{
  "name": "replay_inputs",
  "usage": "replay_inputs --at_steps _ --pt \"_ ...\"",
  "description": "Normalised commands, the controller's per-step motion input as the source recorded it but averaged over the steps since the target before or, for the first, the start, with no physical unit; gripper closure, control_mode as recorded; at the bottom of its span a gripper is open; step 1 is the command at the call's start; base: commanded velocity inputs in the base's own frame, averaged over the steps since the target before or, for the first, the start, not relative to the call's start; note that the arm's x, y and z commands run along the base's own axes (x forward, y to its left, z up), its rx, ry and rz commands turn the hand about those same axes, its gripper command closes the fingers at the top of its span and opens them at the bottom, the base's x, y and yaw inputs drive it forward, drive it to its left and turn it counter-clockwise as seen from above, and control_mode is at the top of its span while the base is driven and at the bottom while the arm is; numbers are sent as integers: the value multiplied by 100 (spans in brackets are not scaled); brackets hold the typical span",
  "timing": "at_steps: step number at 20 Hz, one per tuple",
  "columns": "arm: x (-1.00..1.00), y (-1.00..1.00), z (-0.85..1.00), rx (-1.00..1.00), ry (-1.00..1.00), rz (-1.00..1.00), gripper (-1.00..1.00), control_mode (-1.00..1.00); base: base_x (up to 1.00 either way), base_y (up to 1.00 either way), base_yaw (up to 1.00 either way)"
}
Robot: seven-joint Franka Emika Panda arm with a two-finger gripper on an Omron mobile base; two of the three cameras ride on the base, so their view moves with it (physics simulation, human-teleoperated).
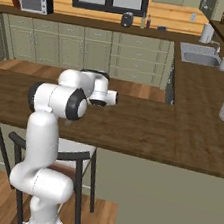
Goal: Take a straw from the drawer in front and place it inside the glass cup on the dining counter.
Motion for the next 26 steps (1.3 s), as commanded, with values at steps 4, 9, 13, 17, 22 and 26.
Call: replay_inputs --at_steps 4,9,13,17,22,26 --pt "-40 16 -7 -3 0 0 100 -100 0 0 0" --pt "-30 15 -7 -2 -4 0 100 -100 0 0 0" --pt "3 11 0 0 -12 0 100 -100 0 0 0" --pt "35 -2 0 0 -18 7 100 -100 0 0 0" --pt "13 -11 -2 0 -14 12 100 -100 0 0 0" --pt "-20 -7 -9 0 -9 9 100 -100 0 0 0"
